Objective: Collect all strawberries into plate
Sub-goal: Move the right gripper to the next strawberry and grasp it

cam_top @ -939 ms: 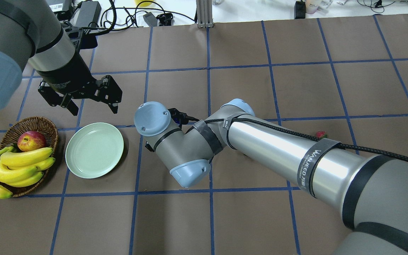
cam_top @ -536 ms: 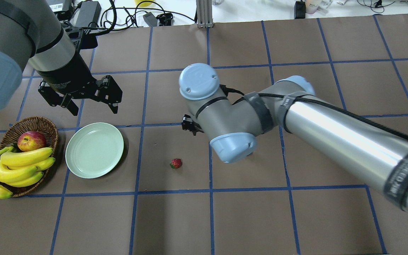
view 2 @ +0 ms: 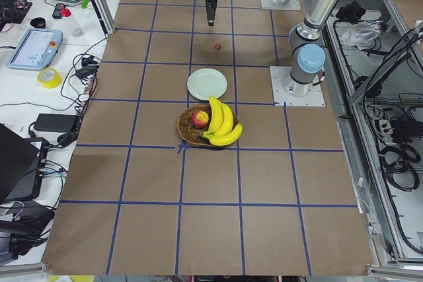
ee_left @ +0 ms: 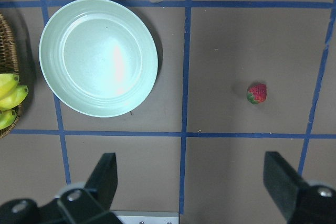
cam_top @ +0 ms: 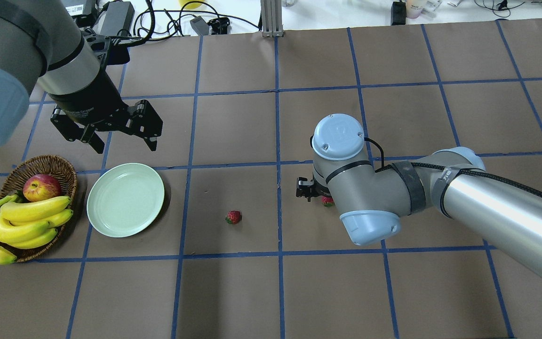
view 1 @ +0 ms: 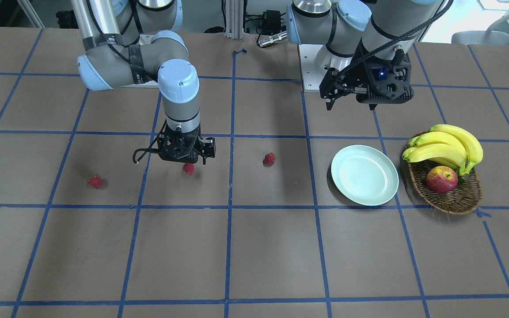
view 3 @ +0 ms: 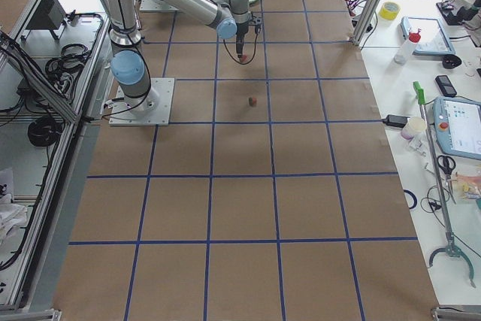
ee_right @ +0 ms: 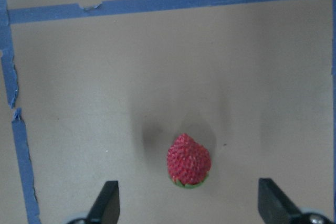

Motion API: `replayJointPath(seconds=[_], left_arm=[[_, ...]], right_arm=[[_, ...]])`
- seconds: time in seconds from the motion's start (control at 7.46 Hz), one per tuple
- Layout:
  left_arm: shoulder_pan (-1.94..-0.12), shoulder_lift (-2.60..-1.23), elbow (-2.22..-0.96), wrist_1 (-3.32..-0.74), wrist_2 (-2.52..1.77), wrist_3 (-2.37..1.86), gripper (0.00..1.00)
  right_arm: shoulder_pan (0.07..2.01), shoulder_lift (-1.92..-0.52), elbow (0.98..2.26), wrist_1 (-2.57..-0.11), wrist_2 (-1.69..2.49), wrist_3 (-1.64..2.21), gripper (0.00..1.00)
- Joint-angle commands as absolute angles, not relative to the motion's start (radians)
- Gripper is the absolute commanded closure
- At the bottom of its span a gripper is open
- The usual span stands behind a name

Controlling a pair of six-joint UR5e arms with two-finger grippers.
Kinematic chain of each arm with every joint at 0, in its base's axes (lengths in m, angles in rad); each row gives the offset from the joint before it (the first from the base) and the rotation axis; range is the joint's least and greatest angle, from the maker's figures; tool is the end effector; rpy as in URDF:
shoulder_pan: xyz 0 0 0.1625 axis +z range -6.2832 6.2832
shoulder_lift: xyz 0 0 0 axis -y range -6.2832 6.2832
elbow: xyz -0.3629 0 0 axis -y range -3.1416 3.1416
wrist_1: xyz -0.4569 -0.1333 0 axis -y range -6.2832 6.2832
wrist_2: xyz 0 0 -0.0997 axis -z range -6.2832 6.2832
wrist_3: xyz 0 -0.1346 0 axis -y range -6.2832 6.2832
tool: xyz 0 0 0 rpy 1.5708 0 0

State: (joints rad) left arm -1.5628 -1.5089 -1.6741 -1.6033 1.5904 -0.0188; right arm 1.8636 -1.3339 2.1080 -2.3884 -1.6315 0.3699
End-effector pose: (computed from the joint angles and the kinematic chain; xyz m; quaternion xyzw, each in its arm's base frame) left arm -0.1265 -0.5246 0.3642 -0.0130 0.9992 0.0369 0.0100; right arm 0.2691 -0.4592 0.0660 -0.0392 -0.9985 0.0304 0.0216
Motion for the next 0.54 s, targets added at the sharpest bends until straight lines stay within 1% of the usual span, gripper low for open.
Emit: replayJointPath(seconds=[0.0, 0.13, 0.4], left_arm=[[-1.563, -1.508, -1.674, -1.605, 1.591, -0.018, 0.00], [-1.563, -1.508, -1.674, -1.603, 1.591, -0.017, 0.00], [-1.562, -1.505, -1.674, -1.601, 1.604, -0.017, 0.00]], right_arm=[[1.861, -1.300, 2.118, -2.470, -1.631, 0.293, 0.10], [1.861, -1.293, 2.121, -2.468, -1.631, 0.290, 0.11], [1.861, -1.289, 2.131, -2.464, -1.637, 0.220, 0.19]])
